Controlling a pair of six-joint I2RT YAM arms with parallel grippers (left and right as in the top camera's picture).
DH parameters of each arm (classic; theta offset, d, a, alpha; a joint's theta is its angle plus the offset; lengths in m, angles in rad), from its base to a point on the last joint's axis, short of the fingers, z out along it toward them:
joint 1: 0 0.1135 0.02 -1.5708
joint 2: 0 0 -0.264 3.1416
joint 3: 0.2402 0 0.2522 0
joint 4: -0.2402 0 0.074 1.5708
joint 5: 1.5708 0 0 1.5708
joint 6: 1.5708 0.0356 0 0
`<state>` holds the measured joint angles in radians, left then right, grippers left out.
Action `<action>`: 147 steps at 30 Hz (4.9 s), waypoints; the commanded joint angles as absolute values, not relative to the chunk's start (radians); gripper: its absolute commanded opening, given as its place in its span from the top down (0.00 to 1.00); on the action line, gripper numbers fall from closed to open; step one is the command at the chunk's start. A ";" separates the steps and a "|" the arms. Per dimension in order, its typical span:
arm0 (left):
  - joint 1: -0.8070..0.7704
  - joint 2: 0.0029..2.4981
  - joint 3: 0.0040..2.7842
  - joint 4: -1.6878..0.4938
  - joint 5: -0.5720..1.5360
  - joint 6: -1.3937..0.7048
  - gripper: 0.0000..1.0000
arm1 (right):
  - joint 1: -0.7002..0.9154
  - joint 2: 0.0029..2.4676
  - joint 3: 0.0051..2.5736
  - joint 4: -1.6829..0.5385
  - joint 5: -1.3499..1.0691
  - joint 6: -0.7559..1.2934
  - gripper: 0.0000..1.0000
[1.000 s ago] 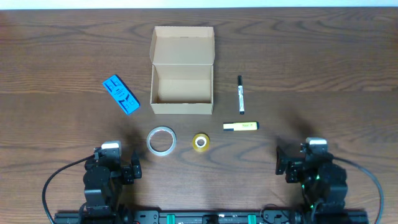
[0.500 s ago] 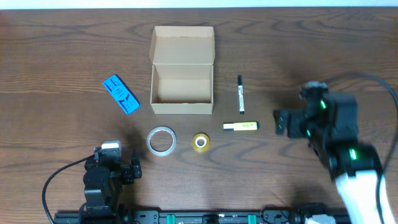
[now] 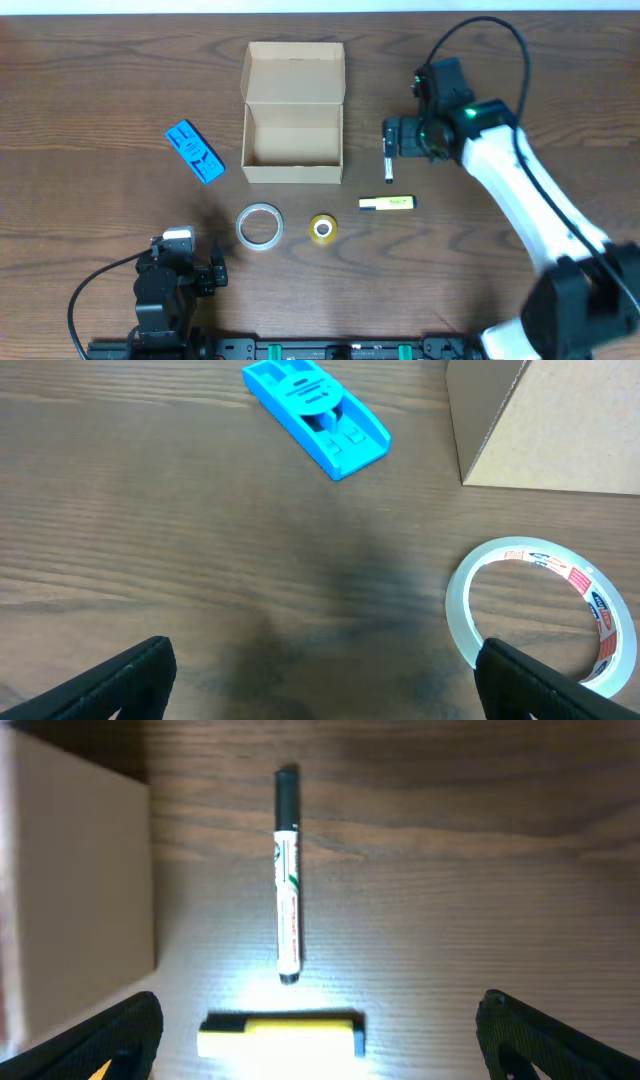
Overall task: Pack container
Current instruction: 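Reach the right gripper to the black marker and grasp it, then carry the marker with the right gripper and lower it into the box, then release the marker and move the right gripper to the yellow highlighter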
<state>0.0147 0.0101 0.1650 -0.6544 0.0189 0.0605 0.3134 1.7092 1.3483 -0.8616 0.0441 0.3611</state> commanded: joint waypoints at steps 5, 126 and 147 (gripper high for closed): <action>0.010 0.004 0.156 -0.657 0.011 0.075 0.05 | 0.350 1.841 1.373 -0.804 0.075 0.445 0.01; 0.010 0.004 0.156 -0.656 0.011 0.075 0.05 | 0.706 2.077 1.890 -0.802 0.067 -0.281 0.01; 0.010 0.004 0.156 -0.657 0.011 0.075 0.05 | 0.495 1.634 1.556 -1.166 -0.104 -0.415 0.01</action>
